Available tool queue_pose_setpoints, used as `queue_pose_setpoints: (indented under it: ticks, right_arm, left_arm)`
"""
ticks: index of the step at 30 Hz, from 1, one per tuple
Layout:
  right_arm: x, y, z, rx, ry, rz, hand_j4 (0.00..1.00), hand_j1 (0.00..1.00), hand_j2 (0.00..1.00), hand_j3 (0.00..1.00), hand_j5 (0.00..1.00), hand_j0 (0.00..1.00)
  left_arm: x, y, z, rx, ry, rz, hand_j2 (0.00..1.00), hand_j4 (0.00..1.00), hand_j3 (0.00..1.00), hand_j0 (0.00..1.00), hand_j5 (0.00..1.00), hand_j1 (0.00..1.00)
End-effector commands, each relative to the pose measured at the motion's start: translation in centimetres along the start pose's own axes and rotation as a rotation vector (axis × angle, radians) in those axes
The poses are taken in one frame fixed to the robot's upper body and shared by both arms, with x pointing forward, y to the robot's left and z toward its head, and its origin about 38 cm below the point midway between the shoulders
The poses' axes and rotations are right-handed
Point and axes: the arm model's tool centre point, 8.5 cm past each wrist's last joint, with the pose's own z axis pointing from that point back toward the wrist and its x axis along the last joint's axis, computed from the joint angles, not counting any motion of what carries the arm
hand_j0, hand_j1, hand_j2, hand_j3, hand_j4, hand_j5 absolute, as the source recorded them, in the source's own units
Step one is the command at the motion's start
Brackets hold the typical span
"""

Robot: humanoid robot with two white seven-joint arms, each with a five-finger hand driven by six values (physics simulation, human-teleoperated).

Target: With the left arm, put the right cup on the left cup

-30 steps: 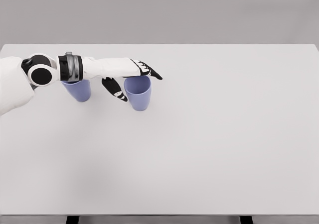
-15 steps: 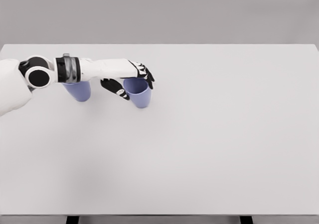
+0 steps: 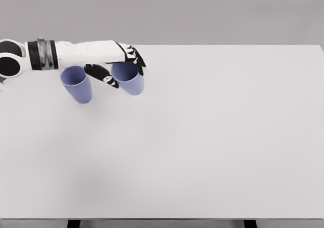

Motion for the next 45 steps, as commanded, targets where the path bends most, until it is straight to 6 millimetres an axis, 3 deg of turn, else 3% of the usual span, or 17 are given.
queue_pose_setpoints:
  ticks: [1,13,22,29,34,45]
  right_arm:
    - [0.0,0.0,0.0,0.001,0.0,0.001,1.0,1.0,1.0,1.0,1.0,1.0]
    - [0.0,0.0,0.0,0.001,0.0,0.001,1.0,1.0,1.0,1.0,1.0,1.0]
    - [0.0,0.0,0.0,0.001,0.0,0.001,1.0,1.0,1.0,1.0,1.0,1.0]
    - [0.0,0.0,0.0,0.001,0.0,0.001,1.0,1.0,1.0,1.0,1.0,1.0]
    - [0.0,0.0,0.0,0.001,0.0,0.001,1.0,1.0,1.0,1.0,1.0,1.0]
    - [0.0,0.0,0.0,0.001,0.0,0.001,1.0,1.0,1.0,1.0,1.0,1.0]
  left_arm:
    - [0.4,0.3,1.3,0.016,-0.004,0.015,0.52,0.52,0.52,0.52,0.52,0.52]
    - [0.1,3.8,5.0,0.069,0.049,-0.017,0.52,0.52,0.52,0.52,0.52,0.52]
    - [-1.3,5.6,8.6,0.076,0.146,-0.04,0.52,0.52,0.52,0.52,0.52,0.52]
    - [-2.2,5.5,10.4,-0.055,0.208,-0.044,0.52,0.52,0.52,0.52,0.52,0.52]
    - [-2.8,6.1,11.1,-0.05,0.238,-0.044,0.52,0.52,0.52,0.52,0.52,0.52]
    - [-4.3,5.1,12.1,-0.065,0.284,0.002,0.53,0.53,0.53,0.53,0.53,0.53]
